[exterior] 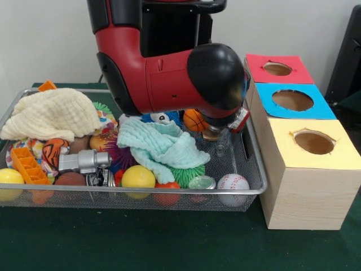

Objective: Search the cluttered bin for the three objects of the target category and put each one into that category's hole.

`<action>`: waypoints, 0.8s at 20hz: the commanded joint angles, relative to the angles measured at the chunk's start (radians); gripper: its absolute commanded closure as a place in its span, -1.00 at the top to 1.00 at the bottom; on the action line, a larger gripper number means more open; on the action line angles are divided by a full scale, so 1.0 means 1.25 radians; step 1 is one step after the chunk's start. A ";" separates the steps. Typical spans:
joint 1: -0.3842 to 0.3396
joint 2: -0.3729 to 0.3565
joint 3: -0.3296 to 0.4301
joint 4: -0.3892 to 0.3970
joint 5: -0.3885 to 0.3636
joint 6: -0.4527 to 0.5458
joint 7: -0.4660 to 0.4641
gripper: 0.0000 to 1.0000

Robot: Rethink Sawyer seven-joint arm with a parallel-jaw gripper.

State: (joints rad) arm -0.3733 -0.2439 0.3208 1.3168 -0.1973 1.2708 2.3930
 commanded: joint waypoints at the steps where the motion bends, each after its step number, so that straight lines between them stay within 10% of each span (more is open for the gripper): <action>1: 0.009 0.056 0.034 -0.045 -0.074 0.003 -0.174 1.00; 10: 0.057 0.094 0.026 -0.076 -0.097 -0.158 -0.080 1.00; 16: 0.090 0.088 -0.001 -0.042 -0.151 -0.416 0.059 1.00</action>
State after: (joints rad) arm -0.3162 -0.2050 0.2927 1.2827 -0.3189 1.1398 2.3924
